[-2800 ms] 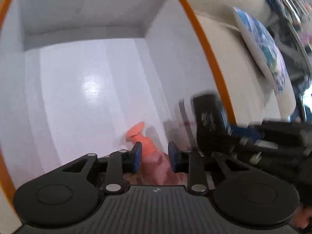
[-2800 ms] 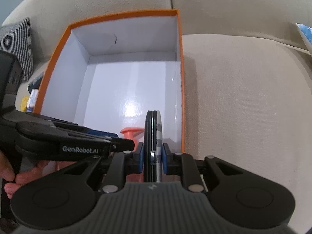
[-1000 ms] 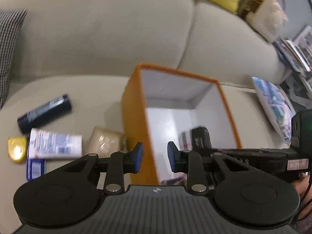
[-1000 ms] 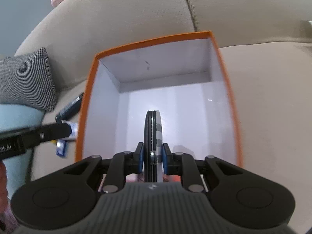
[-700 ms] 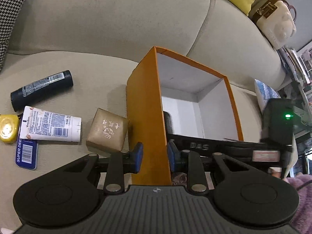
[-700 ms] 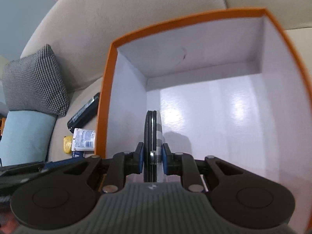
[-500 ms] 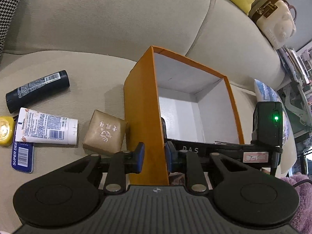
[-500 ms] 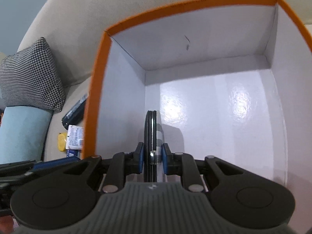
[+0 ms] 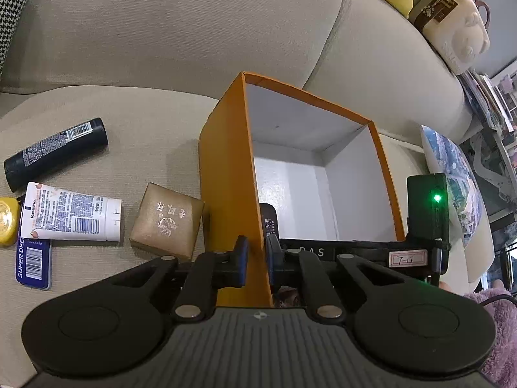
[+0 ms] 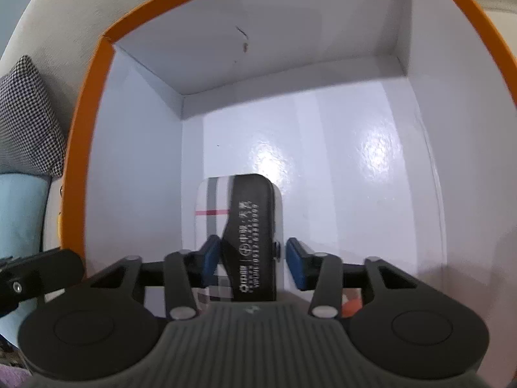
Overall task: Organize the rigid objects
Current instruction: 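Lower the plaid case into the box and open the right gripper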
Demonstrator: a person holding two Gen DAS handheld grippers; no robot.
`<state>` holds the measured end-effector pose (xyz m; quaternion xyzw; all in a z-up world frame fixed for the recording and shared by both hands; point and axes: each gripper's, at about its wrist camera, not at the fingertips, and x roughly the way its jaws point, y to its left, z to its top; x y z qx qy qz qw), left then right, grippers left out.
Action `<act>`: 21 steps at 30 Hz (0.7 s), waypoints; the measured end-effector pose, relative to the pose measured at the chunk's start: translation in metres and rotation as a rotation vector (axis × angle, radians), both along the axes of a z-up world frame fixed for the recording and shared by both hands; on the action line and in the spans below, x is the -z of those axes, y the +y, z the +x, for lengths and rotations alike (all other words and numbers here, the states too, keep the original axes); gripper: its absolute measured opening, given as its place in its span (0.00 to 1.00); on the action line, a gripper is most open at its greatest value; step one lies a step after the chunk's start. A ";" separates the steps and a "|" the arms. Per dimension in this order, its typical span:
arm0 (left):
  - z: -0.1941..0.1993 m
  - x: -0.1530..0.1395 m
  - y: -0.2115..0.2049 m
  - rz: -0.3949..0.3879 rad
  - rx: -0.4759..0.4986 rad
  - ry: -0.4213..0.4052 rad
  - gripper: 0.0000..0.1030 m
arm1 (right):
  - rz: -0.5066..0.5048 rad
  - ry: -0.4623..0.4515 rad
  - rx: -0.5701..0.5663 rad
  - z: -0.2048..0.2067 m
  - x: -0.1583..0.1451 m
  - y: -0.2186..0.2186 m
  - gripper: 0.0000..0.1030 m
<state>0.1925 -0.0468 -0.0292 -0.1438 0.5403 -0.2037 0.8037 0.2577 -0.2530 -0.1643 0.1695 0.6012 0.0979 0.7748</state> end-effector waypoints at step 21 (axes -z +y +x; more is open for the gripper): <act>-0.003 -0.005 -0.002 0.023 -0.007 -0.020 0.11 | 0.049 -0.005 0.019 -0.012 -0.009 0.000 0.41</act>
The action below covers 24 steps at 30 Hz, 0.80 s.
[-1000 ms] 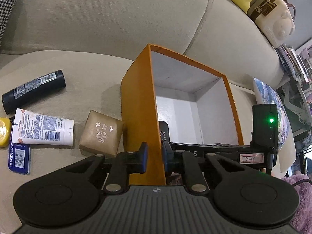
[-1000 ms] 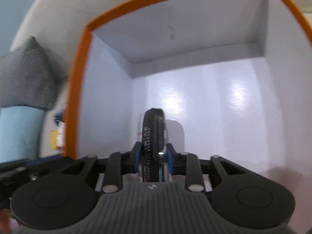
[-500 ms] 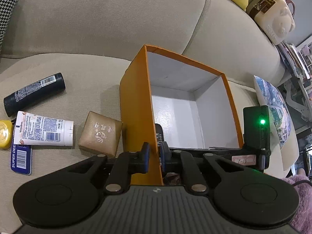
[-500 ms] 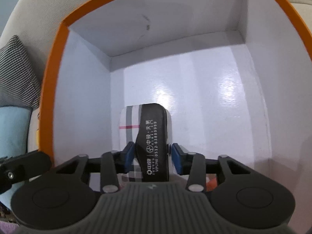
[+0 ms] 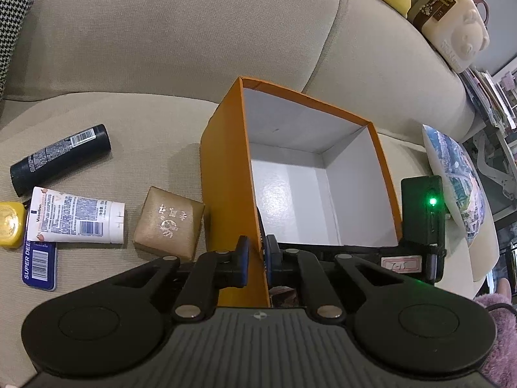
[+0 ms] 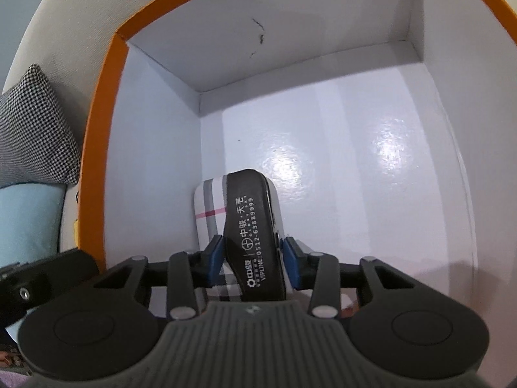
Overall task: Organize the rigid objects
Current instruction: 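Lower the plaid case into the box and open the right gripper, then withdraw both grippers from the box toward the remaining items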
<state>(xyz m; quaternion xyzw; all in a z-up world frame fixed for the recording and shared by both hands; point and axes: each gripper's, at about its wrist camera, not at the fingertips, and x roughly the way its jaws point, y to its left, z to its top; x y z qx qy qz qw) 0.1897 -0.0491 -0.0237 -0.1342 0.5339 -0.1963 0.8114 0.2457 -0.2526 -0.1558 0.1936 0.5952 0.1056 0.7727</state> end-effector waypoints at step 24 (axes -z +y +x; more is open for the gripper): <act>-0.008 -0.009 0.006 0.010 -0.022 -0.024 0.11 | 0.007 -0.017 0.016 -0.004 0.002 0.007 0.30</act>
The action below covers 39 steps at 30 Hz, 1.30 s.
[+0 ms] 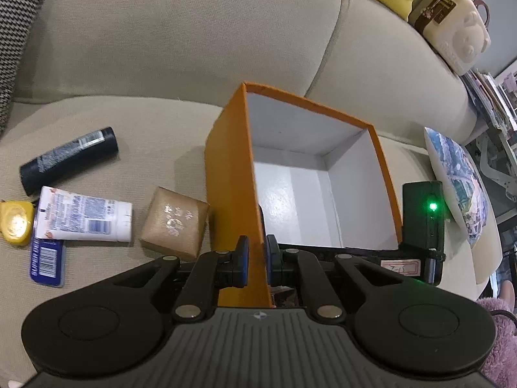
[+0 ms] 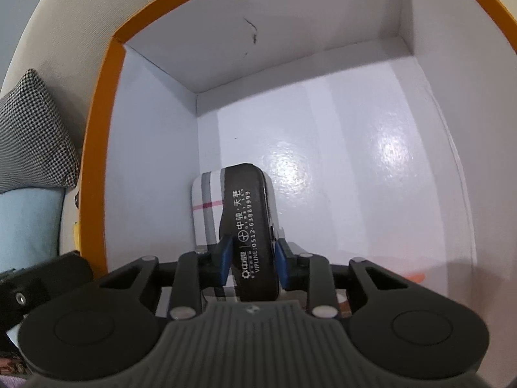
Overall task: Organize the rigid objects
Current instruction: 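Withdraw both grippers from the box toward the remaining items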
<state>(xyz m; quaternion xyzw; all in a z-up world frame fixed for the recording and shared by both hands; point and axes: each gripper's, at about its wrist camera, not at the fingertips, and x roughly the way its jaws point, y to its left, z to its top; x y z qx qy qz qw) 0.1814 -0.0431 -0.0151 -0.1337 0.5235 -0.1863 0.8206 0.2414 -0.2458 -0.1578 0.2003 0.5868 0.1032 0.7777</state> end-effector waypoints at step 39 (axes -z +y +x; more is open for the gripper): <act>-0.019 0.055 0.168 0.142 -0.213 0.049 0.41 | -0.402 -0.440 -0.763 -0.083 -0.074 0.222 0.45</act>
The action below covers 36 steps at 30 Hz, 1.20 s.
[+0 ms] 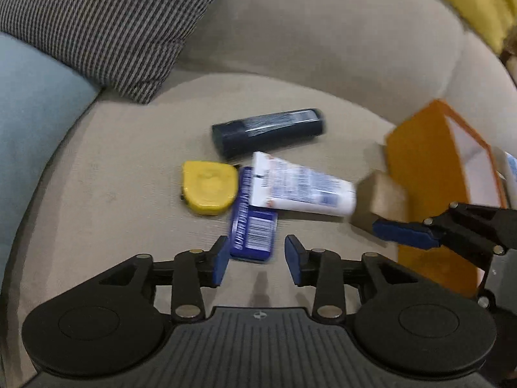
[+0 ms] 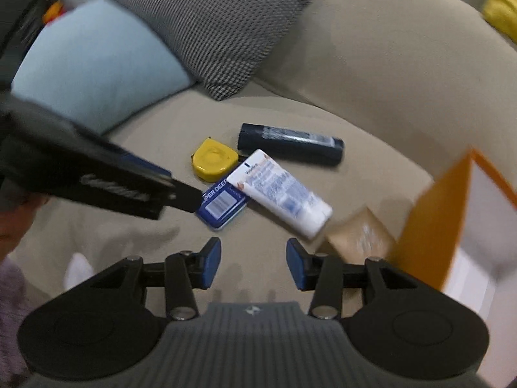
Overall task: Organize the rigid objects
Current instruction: 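Withdraw both grippers from the box toward the remaining items, then grasp the blue tin with the left gripper while the right gripper grasps the white Vaseline tube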
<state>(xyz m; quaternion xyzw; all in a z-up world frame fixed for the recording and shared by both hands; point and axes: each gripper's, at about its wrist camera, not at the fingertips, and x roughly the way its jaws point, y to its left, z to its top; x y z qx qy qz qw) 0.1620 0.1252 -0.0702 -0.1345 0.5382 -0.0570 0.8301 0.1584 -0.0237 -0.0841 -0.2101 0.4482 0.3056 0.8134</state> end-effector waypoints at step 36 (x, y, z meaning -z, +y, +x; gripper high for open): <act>0.023 0.064 0.038 -0.250 -0.190 0.060 0.37 | 0.010 0.267 0.030 0.071 0.016 0.022 0.19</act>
